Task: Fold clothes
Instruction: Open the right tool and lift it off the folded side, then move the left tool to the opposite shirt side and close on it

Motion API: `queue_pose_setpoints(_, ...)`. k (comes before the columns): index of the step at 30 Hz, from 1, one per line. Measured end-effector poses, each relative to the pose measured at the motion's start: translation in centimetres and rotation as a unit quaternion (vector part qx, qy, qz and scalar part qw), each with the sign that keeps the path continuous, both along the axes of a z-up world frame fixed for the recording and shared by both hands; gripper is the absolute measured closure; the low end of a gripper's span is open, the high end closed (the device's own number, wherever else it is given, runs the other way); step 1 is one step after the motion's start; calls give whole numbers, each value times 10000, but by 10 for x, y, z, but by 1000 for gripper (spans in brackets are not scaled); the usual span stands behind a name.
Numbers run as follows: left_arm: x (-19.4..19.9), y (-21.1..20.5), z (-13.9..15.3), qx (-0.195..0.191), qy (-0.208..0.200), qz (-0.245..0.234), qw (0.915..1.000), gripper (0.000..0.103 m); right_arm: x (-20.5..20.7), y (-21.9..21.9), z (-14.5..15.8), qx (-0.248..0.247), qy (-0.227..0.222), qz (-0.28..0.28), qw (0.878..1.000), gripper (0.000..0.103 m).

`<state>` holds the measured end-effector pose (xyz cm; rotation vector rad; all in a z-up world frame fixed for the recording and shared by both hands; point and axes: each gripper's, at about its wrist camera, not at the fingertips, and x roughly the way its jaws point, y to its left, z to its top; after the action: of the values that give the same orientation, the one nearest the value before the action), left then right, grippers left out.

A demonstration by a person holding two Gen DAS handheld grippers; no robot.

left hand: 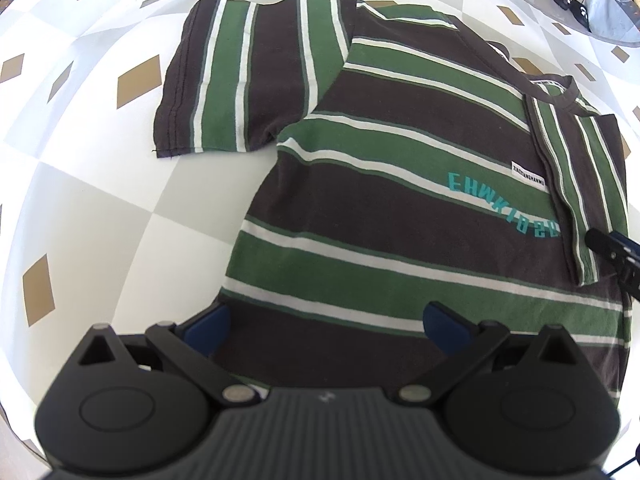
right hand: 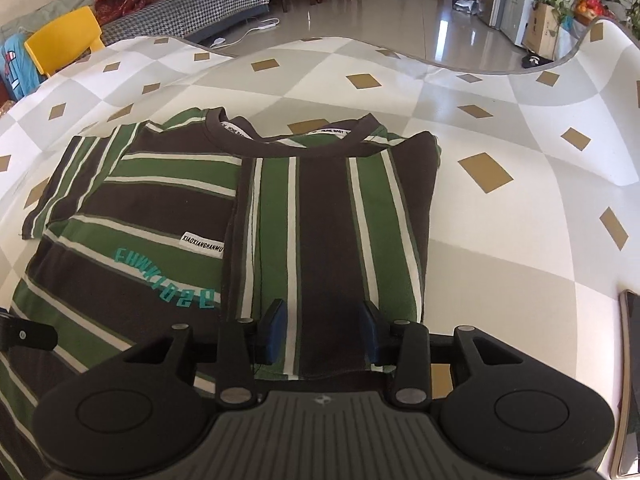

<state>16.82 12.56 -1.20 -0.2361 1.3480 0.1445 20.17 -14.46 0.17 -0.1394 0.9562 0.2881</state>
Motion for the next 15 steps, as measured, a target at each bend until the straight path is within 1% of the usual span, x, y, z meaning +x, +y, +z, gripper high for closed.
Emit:
queue_pose_setpoints(3,-1,2,-1,99,-23,-13,9999,0,-2,1,-1,-53,-18,-4,10000,64)
queue_pose_setpoints(5,-2,2,-3,290,-5,-30,9996,0,-2,2,0,-52,-1,-35,10000,64)
queue_pose_setpoints(7,0,6,-6,384,37,-6,9993,0,-3,2,1,-56,18,-65,10000,64)
queue_pose_setpoints(10,2,18,-6,358,10,183,9992,0,-5,3,4,-56,35,-110,9999,64)
queue_pose_setpoints(13,6,38,1,524,-188,462,9974,0,-9,5,7,-110,98,-206,9997,64)
queue_pose_setpoints(15,10,53,4,581,-234,596,9963,0,-13,6,12,-130,146,-301,9994,63)
